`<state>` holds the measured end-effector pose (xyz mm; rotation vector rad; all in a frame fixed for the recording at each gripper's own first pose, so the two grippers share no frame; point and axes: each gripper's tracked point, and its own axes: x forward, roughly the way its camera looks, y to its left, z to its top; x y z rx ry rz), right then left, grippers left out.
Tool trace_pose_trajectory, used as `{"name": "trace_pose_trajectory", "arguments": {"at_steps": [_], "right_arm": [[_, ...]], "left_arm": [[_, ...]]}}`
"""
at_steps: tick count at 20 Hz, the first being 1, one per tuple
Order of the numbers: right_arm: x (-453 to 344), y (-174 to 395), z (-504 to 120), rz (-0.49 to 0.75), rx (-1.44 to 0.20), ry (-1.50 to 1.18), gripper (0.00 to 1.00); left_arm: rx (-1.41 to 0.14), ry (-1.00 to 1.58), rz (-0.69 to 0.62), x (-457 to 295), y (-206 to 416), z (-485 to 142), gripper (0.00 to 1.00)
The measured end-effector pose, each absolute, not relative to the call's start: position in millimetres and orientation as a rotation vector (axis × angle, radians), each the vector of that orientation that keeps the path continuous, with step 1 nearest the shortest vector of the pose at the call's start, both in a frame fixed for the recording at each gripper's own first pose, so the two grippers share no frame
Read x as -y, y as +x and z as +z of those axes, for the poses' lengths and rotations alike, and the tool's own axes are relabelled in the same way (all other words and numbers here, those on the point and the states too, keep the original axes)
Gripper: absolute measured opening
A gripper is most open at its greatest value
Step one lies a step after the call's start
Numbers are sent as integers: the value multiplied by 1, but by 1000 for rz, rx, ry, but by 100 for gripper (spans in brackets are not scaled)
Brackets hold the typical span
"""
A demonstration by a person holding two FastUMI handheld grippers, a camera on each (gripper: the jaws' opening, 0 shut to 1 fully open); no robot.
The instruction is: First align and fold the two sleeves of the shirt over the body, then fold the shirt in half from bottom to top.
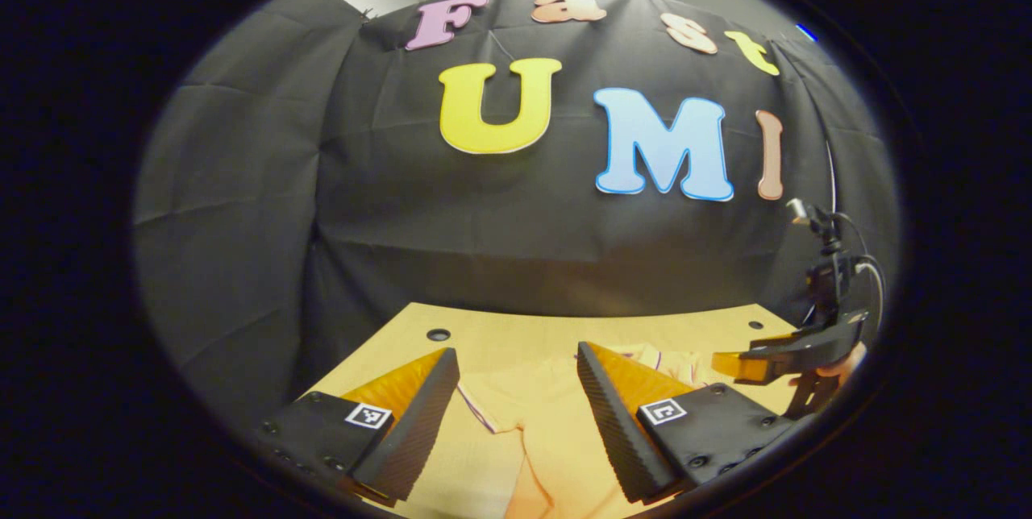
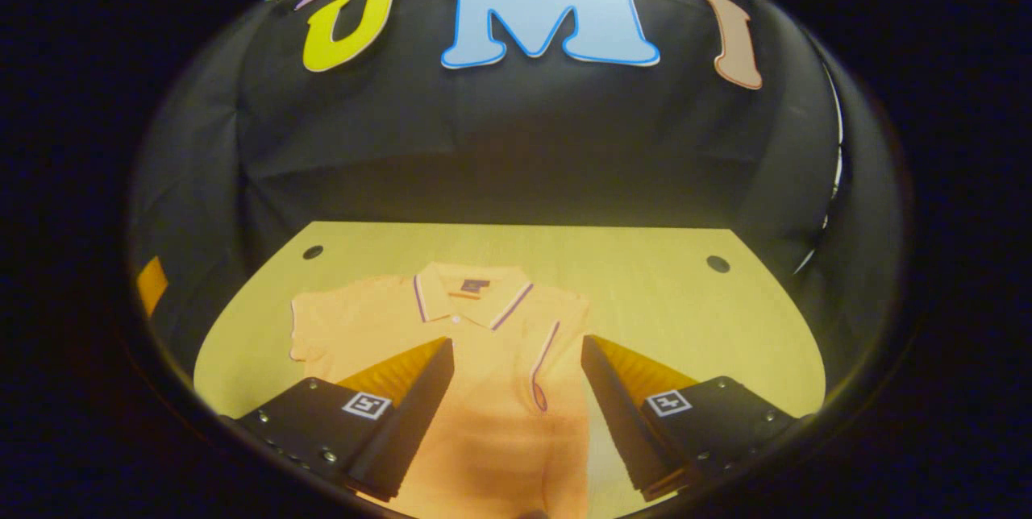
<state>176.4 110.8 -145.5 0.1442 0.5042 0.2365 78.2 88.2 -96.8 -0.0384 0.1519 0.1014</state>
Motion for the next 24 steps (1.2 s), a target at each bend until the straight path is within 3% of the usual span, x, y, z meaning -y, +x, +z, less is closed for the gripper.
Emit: {"name": "trace_pose_trajectory", "arguments": {"at_steps": [11,24], "right_arm": [[-86,90,-71,125,-390,213,99],[-91,33,-48,160,-376,170,99]], "left_arm": [[-313,-128,133,-140,173,-184,96],[-492,-179,238,-177,245,-298,96]]}}
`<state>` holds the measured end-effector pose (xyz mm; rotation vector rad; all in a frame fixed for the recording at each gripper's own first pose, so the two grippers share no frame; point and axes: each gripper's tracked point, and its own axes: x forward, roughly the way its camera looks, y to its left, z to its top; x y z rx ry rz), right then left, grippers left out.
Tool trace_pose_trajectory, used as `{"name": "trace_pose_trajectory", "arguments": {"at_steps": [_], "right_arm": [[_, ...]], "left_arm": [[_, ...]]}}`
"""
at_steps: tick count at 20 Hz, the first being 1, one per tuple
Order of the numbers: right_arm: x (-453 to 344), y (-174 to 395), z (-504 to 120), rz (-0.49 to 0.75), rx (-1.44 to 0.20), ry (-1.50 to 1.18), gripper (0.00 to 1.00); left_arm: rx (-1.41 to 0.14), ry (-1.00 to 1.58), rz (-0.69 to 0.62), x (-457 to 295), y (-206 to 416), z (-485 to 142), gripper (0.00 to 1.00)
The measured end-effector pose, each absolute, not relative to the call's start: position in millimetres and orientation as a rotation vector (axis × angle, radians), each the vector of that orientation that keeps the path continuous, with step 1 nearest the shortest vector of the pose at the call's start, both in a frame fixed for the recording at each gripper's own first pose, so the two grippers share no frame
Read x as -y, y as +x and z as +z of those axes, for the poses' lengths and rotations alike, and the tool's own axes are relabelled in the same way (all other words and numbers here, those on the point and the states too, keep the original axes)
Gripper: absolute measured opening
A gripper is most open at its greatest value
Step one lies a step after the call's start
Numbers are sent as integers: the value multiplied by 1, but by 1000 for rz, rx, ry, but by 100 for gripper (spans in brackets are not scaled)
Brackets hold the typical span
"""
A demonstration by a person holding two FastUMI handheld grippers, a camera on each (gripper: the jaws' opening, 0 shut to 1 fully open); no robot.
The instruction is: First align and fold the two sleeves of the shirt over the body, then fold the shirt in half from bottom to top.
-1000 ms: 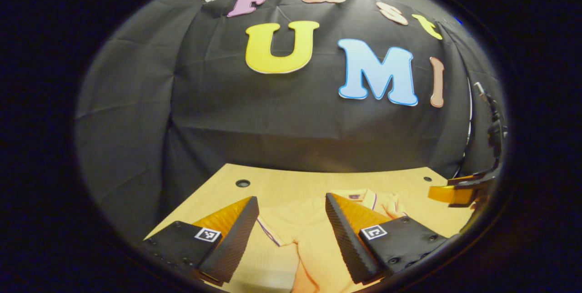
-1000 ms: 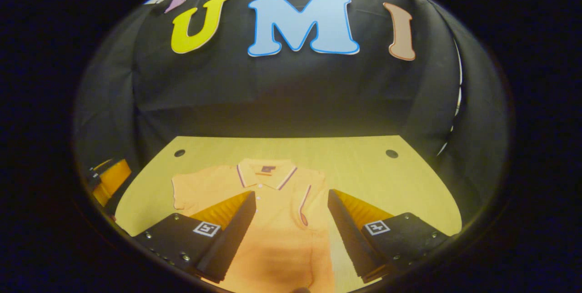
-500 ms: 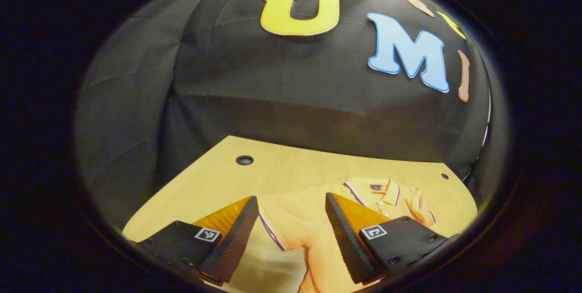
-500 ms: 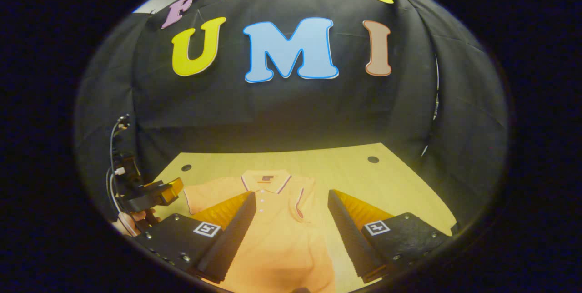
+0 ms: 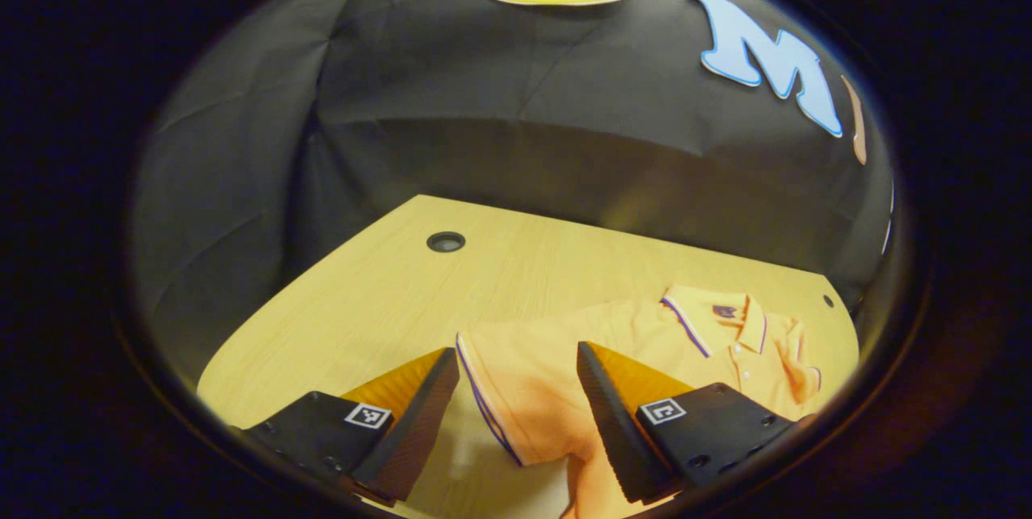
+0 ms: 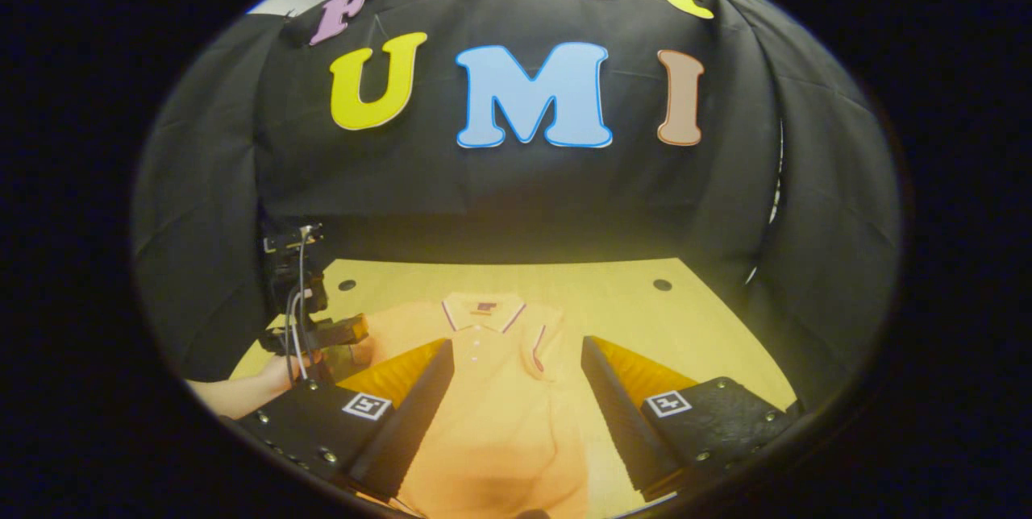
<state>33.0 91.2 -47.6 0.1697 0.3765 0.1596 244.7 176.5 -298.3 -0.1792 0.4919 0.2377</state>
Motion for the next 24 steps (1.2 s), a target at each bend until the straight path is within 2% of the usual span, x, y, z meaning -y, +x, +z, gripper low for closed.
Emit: {"name": "trace_pose_trajectory", "arguments": {"at_steps": [6,9,12,13,16,18,19,21,22,24], "right_arm": [[-82,15,-45,135,-382,178,99],[-77,9,-48,121,-390,181,99],[-75,5,-48,116,-392,198,99],[-76,4,-50,118,-395,200,99],[-79,1,-55,130,-411,213,99],[-78,-3,-58,129,-420,224,99],[-77,-4,-59,125,-422,228,99],[-73,-6,-59,114,-421,235,99],[-71,-8,-59,110,-421,237,99],[-68,-9,-60,102,-423,241,99]], "left_arm": [[-571,-177,275,-193,257,-338,96],[-581,-163,283,-194,258,-340,94],[-596,-139,275,-189,260,-342,97],[-613,-115,279,-190,260,-346,94],[-625,-85,274,-187,261,-351,72],[-619,-93,280,-192,263,-348,42],[-620,-90,278,-192,261,-346,36],[-618,-84,270,-191,263,-344,34],[-623,-76,273,-190,262,-346,12],[-617,-78,265,-189,264,-344,12]]}}
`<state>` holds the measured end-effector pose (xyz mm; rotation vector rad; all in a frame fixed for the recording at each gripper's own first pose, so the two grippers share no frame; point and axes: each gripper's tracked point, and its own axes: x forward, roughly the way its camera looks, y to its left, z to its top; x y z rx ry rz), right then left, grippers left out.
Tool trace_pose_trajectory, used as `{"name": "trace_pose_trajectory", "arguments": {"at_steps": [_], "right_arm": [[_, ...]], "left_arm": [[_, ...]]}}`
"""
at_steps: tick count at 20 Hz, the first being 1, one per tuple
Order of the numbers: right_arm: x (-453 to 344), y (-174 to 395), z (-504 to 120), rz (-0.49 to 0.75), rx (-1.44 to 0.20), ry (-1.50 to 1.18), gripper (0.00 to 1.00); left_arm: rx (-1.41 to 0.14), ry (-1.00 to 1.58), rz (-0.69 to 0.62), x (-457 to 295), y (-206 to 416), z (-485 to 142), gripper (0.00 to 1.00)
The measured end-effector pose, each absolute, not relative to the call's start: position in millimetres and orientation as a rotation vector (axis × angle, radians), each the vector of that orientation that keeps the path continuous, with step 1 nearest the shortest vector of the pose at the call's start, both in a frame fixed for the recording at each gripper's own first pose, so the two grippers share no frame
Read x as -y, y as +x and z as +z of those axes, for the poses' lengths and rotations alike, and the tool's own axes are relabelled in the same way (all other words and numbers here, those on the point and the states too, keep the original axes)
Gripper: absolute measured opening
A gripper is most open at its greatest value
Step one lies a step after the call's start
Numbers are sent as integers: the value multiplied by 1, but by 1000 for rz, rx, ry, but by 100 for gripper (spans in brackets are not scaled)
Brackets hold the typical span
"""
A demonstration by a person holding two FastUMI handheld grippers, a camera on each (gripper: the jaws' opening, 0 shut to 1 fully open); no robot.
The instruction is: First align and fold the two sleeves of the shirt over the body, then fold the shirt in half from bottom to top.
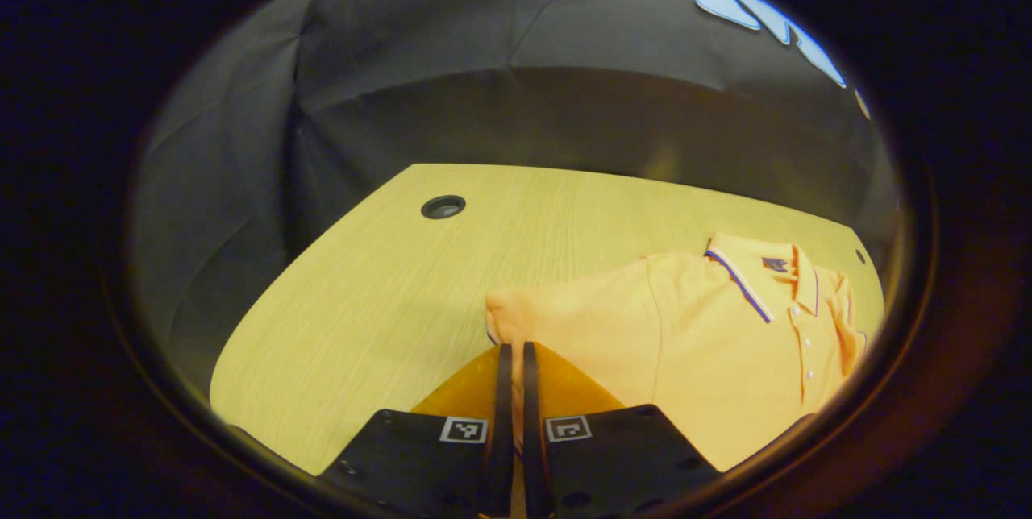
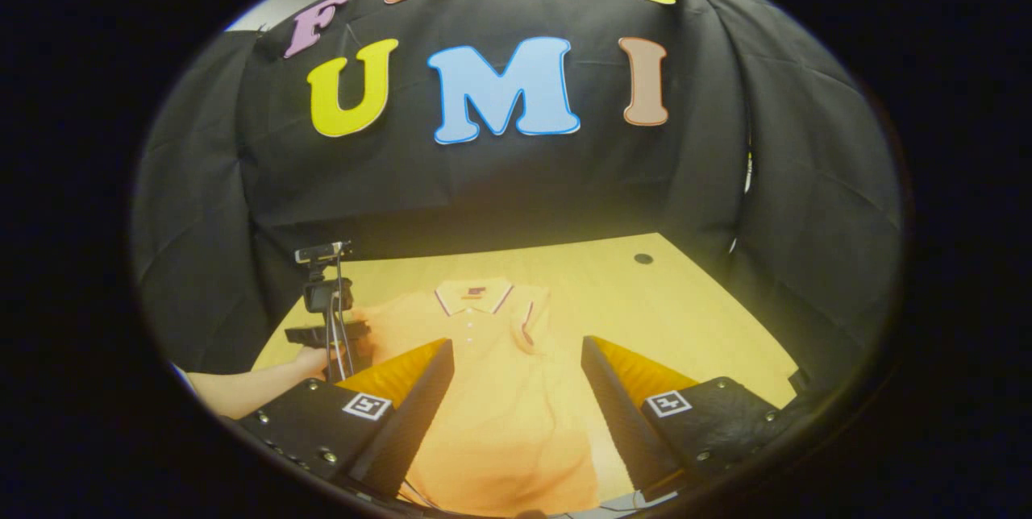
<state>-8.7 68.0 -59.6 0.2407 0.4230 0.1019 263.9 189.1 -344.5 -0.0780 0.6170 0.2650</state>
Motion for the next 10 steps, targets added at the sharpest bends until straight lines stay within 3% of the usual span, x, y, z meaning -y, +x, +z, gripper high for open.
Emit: {"name": "trace_pose_trajectory", "arguments": {"at_steps": [2,10], "right_arm": [[-65,-11,-61,96,-427,239,99],[-67,-14,-67,86,-435,255,99]], "left_arm": [[-611,-83,264,-186,265,-343,6],[-546,-66,236,-163,271,-308,6]]}}
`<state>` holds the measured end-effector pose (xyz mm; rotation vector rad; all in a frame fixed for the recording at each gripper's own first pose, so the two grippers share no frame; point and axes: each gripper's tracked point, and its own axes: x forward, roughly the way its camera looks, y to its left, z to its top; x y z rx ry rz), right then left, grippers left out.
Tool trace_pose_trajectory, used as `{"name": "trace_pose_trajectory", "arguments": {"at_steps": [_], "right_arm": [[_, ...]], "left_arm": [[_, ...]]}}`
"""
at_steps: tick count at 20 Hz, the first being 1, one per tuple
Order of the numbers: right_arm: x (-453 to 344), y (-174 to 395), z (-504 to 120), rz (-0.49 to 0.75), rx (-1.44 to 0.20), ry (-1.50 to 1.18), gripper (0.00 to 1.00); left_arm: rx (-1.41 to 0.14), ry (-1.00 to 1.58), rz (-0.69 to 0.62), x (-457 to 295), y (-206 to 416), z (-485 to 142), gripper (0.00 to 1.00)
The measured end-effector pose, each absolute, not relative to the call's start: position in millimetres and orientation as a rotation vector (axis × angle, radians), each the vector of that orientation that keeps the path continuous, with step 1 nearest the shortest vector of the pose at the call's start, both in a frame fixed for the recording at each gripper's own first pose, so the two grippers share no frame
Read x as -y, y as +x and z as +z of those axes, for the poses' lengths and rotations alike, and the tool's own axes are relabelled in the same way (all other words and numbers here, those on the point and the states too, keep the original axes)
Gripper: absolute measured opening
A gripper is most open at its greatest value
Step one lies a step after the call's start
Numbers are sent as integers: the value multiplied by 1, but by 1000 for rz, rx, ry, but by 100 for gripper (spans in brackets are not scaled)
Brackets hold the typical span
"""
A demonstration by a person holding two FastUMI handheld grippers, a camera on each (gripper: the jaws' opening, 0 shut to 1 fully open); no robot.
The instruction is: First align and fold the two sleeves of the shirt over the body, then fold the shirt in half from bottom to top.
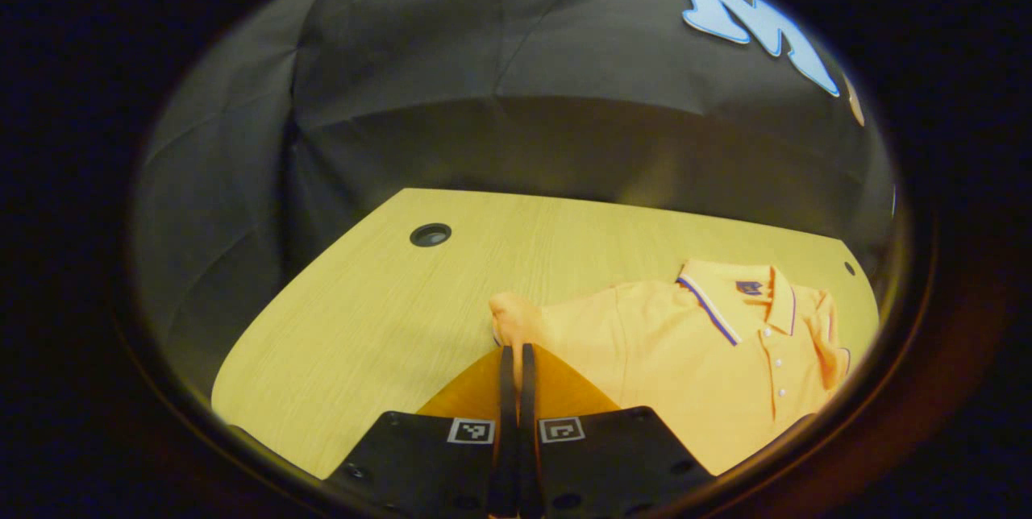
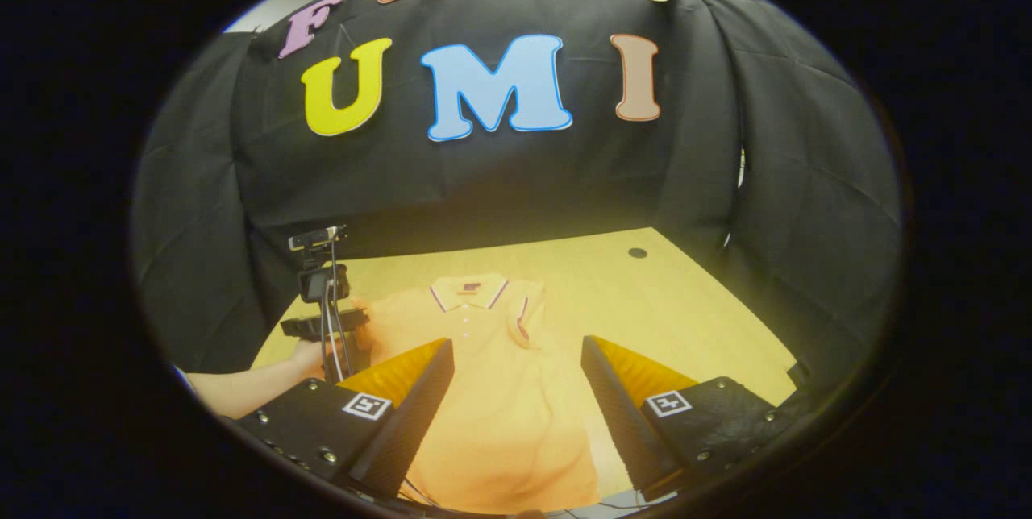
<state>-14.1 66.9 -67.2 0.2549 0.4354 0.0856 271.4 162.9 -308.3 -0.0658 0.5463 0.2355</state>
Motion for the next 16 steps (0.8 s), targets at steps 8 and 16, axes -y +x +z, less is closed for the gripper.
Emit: {"name": "trace_pose_trajectory", "arguments": {"at_steps": [8,16], "right_arm": [[-85,-9,-78,65,-437,250,99],[-91,-7,-89,76,-459,268,99]], "left_arm": [[-564,-18,121,-107,280,-301,6],[-604,31,20,-51,283,-305,6]]}}
